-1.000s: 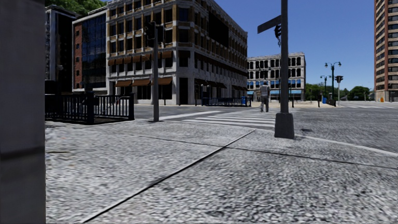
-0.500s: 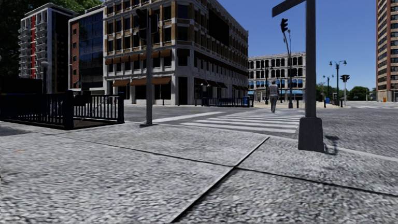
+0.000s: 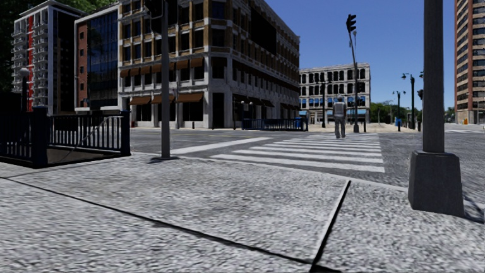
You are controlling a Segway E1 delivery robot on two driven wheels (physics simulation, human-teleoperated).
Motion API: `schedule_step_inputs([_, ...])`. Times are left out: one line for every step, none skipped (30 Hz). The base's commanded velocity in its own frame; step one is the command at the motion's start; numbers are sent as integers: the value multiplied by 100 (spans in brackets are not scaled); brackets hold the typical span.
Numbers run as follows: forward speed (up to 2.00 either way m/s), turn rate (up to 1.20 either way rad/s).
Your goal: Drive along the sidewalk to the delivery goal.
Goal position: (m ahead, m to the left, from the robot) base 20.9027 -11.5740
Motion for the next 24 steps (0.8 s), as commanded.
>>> schedule_step_inputs([200,-32])
schedule_step_inputs([200,-33])
schedule_step_inputs([200,-33])
schedule_step_inputs([200,-33])
schedule_step_inputs([200,-33])
schedule_step_inputs([200,-34])
schedule_step_inputs([200,-40])
schedule_step_inputs([200,-42])
schedule_step_inputs([200,-42])
schedule_step_inputs([200,-45])
schedule_step_inputs([200,-46])
schedule_step_inputs([200,-47])
schedule_step_inputs([200,-47])
schedule_step_inputs([200,-47])
schedule_step_inputs([200,-47])
schedule_step_inputs([200,-47])
schedule_step_inputs([200,-48])
schedule_step_inputs([200,-48])
schedule_step_inputs([200,-48])
schedule_step_inputs([200,-48])
schedule_step_inputs([200,-48])
schedule_step_inputs([200,-48])
schedule_step_inputs([200,-48])
schedule_step_inputs([200,-48])
